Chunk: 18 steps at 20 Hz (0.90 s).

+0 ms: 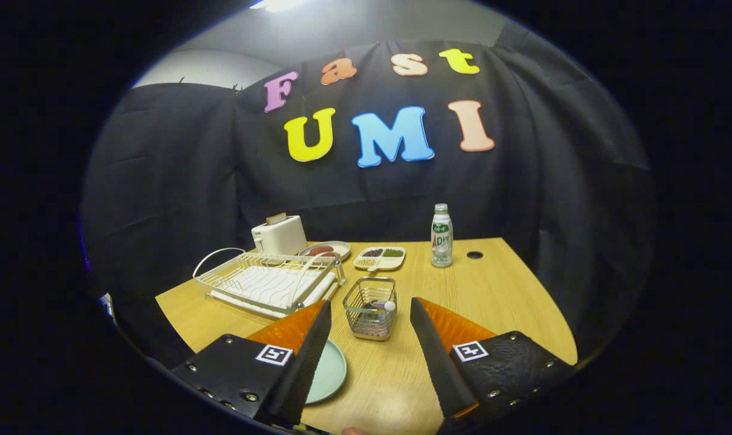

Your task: Take the plate from the dish rack, then take the spoon from the basket and place it into the plate.

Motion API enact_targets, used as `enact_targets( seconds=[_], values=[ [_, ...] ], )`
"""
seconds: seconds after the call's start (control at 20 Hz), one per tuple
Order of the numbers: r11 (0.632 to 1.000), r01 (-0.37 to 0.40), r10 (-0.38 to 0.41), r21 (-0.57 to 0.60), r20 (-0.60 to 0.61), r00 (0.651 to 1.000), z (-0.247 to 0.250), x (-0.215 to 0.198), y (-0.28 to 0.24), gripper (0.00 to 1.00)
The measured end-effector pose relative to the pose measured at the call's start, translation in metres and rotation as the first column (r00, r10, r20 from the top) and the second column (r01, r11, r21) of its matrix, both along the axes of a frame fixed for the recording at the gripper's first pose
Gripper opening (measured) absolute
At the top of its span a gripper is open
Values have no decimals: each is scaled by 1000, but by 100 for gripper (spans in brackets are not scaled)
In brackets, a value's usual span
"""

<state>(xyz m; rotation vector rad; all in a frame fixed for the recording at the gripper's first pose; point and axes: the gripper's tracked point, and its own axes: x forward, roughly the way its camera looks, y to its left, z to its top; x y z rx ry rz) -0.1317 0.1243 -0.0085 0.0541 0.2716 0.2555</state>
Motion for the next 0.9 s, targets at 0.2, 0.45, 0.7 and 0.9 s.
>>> enact_targets(
  seconds=[0.2, 0.45, 0.7, 0.9],
  values=[
    [1000, 16, -18, 21, 76, 997, 10, 14, -6, 81],
    [996, 56, -64, 66, 130, 989, -16, 57, -6, 81],
    [987, 128, -141, 93, 146, 979, -52, 94, -4, 82],
    [987, 126, -140, 103, 150, 979, -73, 114, -3, 78]
  ],
)
